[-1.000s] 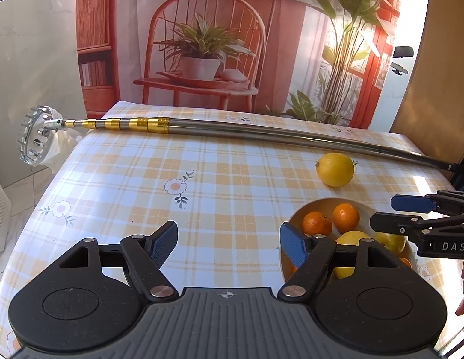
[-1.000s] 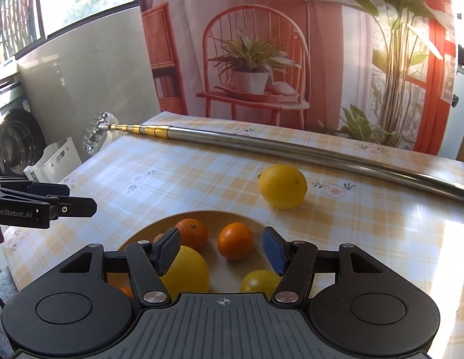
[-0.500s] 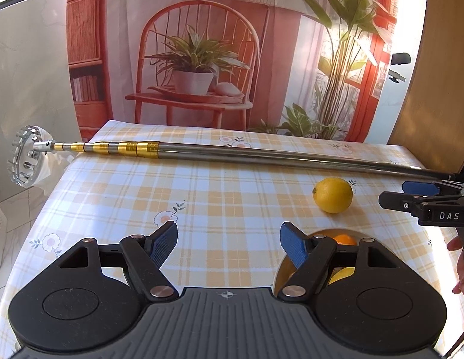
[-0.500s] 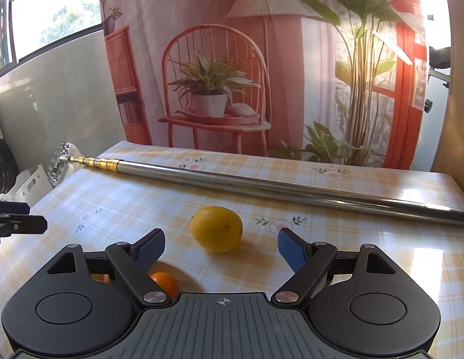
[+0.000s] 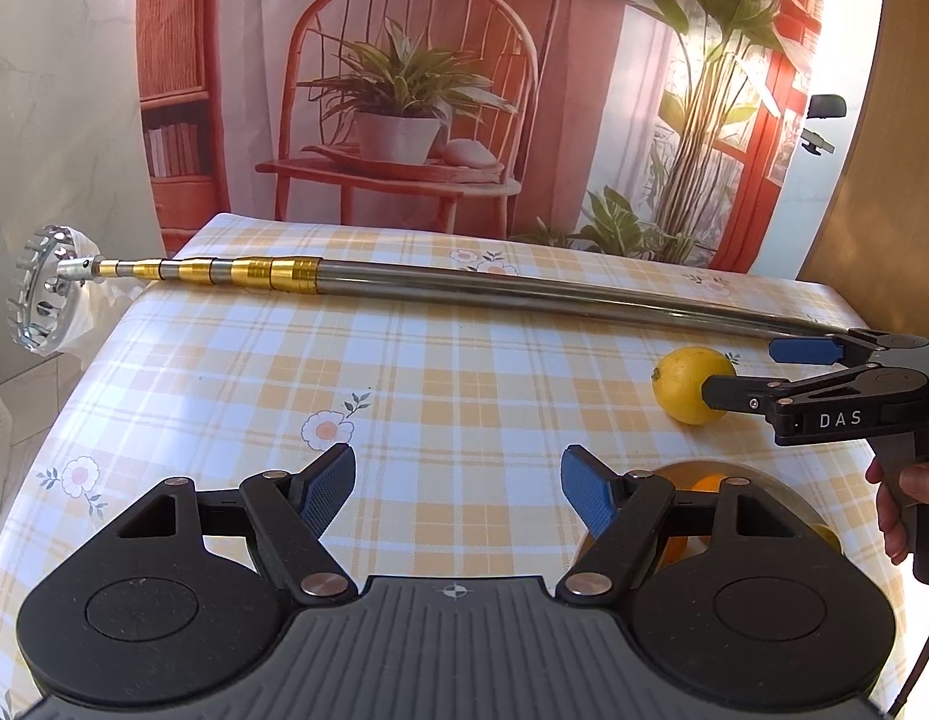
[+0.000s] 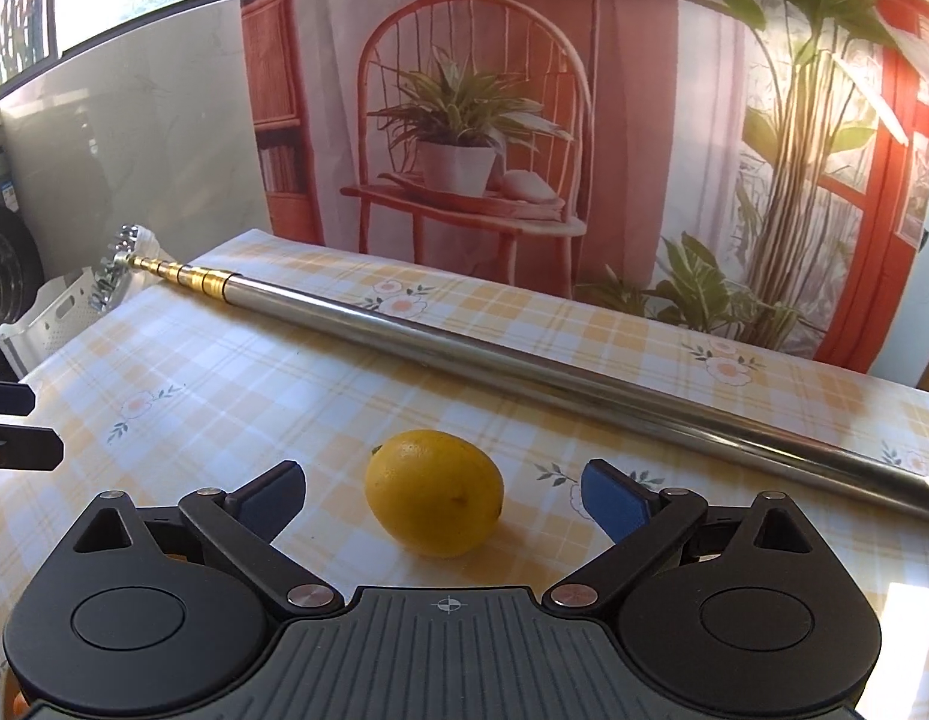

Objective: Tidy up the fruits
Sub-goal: 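Grasp the last yellow lemon on the table with the right tool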

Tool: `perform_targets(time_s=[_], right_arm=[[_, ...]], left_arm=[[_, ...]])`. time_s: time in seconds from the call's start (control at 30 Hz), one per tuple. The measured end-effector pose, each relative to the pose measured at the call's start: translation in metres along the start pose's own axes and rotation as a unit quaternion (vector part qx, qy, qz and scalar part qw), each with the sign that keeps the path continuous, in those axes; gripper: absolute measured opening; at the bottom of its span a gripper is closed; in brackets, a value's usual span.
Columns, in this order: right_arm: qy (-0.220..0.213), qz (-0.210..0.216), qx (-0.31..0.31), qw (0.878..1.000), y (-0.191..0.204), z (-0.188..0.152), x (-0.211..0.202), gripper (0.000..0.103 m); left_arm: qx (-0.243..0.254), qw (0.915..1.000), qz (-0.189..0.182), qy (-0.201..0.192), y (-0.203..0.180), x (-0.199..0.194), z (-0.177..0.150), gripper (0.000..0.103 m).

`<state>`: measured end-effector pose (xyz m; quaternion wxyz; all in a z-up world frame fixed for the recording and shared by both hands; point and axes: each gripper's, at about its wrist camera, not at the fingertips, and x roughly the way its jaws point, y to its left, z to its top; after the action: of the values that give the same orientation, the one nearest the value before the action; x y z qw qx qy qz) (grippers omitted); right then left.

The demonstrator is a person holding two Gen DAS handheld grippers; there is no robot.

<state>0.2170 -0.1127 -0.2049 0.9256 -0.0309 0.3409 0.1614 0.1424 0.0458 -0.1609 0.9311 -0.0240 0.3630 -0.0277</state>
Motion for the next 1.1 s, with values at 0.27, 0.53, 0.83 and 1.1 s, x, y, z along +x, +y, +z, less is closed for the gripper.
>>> perform_targets(time_s=[0.27, 0.53, 0.83, 1.1], right_arm=[[0.024, 0.004, -0.012, 1.0, 0.006, 0.001, 0.026, 0.073], [0.044, 0.007, -0.013, 0.999, 0.007, -0.002, 0.041, 0.069], [0.047, 0.002, 0.003, 0.999, 0.002, -0.003, 0.042, 0.057], [0.035, 0.009, 0.024, 0.999, -0.001, -0.014, 0.025, 0.057]], left_arm=[[-0.012, 0.9997, 0.004, 0.022, 0.005, 0.012, -0.005, 0.078], [-0.017, 0.9992, 0.006, 0.035, 0.009, 0.019, -0.008, 0.078], [-0.022, 0.999, 0.006, 0.038, 0.01, 0.021, -0.008, 0.078], [-0.022, 0.9992, 0.005, 0.034, 0.008, 0.017, -0.008, 0.078]])
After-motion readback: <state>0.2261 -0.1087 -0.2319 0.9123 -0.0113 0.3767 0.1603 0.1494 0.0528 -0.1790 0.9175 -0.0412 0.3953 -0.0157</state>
